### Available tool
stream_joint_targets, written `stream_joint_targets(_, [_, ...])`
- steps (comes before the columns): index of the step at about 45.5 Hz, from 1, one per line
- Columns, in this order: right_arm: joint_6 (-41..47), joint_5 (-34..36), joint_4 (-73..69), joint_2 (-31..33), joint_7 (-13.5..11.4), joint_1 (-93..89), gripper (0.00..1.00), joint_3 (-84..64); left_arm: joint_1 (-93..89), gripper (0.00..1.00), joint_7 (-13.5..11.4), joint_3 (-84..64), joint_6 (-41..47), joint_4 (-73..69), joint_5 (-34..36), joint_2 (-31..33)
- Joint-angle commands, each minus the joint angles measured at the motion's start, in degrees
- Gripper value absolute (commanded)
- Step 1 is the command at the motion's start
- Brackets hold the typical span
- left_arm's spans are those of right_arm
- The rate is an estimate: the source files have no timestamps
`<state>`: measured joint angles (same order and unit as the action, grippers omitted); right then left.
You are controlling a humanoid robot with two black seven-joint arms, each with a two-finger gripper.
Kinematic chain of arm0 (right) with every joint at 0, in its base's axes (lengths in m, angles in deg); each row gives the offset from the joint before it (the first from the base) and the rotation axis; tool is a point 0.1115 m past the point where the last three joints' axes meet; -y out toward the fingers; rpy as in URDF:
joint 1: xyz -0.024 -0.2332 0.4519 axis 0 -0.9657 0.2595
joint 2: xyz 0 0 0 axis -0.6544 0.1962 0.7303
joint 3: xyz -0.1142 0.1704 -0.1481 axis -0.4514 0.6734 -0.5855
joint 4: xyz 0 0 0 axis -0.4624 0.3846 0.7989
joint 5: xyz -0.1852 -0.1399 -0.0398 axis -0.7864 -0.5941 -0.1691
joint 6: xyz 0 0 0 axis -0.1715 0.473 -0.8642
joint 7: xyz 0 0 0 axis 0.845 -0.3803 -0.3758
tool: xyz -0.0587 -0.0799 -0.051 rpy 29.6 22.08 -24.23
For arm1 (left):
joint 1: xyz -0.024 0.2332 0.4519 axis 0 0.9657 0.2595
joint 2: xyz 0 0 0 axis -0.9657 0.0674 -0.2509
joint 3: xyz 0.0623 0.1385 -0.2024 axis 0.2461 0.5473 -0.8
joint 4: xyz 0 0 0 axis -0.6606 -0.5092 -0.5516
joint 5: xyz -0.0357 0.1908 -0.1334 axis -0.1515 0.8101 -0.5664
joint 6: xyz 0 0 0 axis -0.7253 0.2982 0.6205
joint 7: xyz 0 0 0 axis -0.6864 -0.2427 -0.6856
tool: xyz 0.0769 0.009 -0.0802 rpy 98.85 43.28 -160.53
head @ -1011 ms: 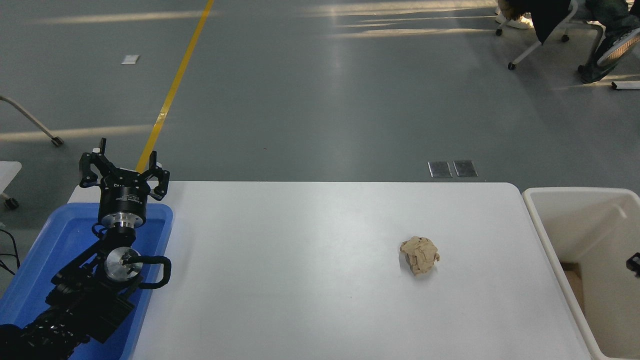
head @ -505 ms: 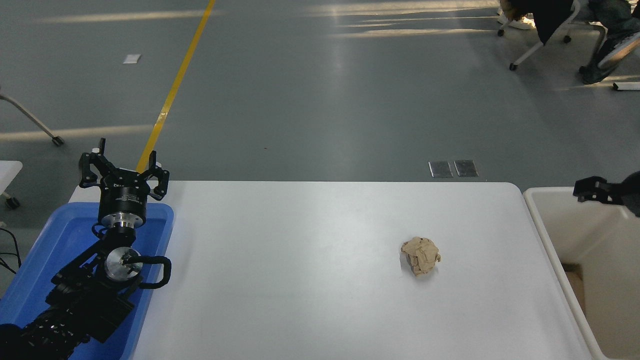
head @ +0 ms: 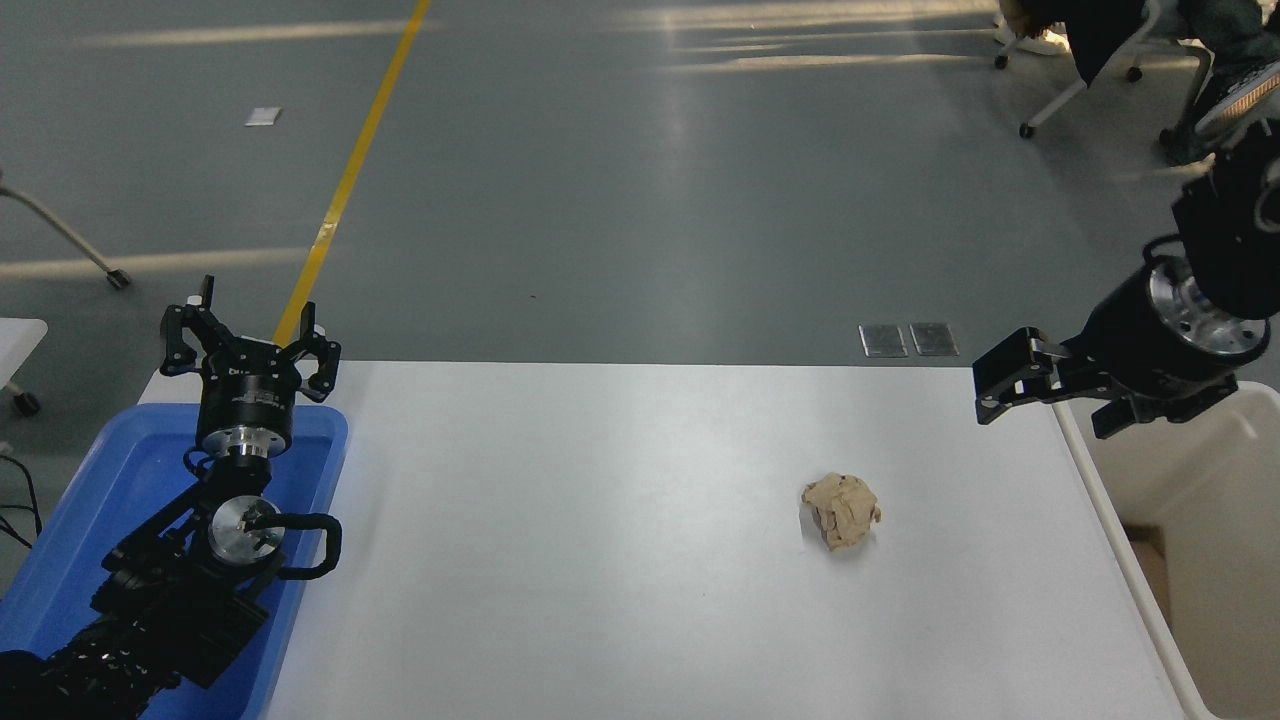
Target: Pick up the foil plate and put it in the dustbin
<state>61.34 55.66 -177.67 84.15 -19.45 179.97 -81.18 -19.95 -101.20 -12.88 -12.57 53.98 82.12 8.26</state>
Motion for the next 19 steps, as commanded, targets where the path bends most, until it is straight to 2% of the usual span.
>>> stream_joint_targets(1, [5.69, 4.70, -3.99, -3.73, 0.01, 6.70, 1.00, -0.44, 0.03, 0.99, -0.05, -0.13, 0.07, 0.00, -0.01, 0.00])
stream_joint_targets(19, [5.69, 4.79, -4.87, -4.09, 0.10, 7.58, 1.00, -0.52, 0.03, 0.99, -0.05, -0.13, 0.24, 0.00, -0.01, 0.00])
